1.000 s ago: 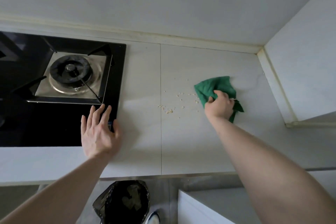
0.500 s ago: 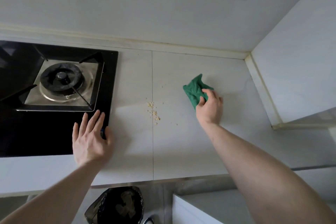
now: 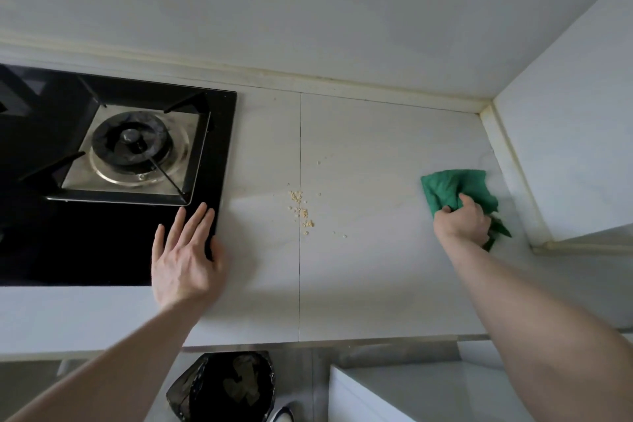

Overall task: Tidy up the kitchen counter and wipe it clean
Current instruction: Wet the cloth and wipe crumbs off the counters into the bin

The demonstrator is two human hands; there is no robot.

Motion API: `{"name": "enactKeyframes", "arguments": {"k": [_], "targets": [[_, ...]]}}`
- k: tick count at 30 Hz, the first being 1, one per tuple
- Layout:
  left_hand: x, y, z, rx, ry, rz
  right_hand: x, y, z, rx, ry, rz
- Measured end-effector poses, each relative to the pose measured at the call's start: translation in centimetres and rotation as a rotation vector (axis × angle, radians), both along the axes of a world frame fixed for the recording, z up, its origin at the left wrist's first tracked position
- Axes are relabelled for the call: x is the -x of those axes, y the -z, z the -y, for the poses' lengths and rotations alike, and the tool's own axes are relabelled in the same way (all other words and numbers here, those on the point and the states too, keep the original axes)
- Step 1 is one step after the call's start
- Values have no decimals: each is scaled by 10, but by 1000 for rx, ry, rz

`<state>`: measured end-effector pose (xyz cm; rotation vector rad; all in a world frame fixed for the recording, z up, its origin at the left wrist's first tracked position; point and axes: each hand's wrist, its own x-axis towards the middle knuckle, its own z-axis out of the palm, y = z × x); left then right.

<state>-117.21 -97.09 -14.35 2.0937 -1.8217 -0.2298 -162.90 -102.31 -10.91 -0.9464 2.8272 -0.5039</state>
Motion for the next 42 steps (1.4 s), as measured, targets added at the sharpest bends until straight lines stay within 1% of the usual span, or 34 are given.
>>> {"name": "enactKeyframes", "arguments": {"k": [2, 5, 9, 12, 15, 17, 19, 21, 23, 25, 28, 32, 38, 42], "targets": [[0, 0, 1, 4, -4, -7, -30, 3, 12, 52, -70, 10], [-1, 0, 1, -3, -3, -13, -85, 9, 21, 127, -236, 18], [-3, 0, 0, -21, -13, -12, -160, 20, 6, 203, -461, -9], [-2, -2, 2, -24, -12, -12, -186, 24, -4, 229, -558, 26], [0, -4, 3, -36, -7, -21, -170, 17, 2, 330, -529, 116], [-1, -4, 0, -45, -5, -22, -145, 11, 12, 407, -476, 85], [-5, -5, -1, -44, -6, -15, -113, 3, 28, 431, -421, 26], [-6, -6, 0, -47, -11, -18, -77, -7, 44, 408, -365, -22], [-5, -6, 0, -44, -17, -22, -39, -17, 59, 327, -284, -45], [-6, -6, 0, -33, -11, -17, -7, -21, 70, 245, -209, -35], [-4, -6, 1, -15, -9, -21, 20, -14, 81, 173, -178, 22], [3, -5, 0, -15, -8, -24, 24, 4, 95, 65, -214, 68], [-6, 1, 1, 34, -9, -2, 14, 11, 140, 20, -267, 87], [1, 3, 4, 53, -19, -4, -12, 18, 168, 47, -372, 100]]}}
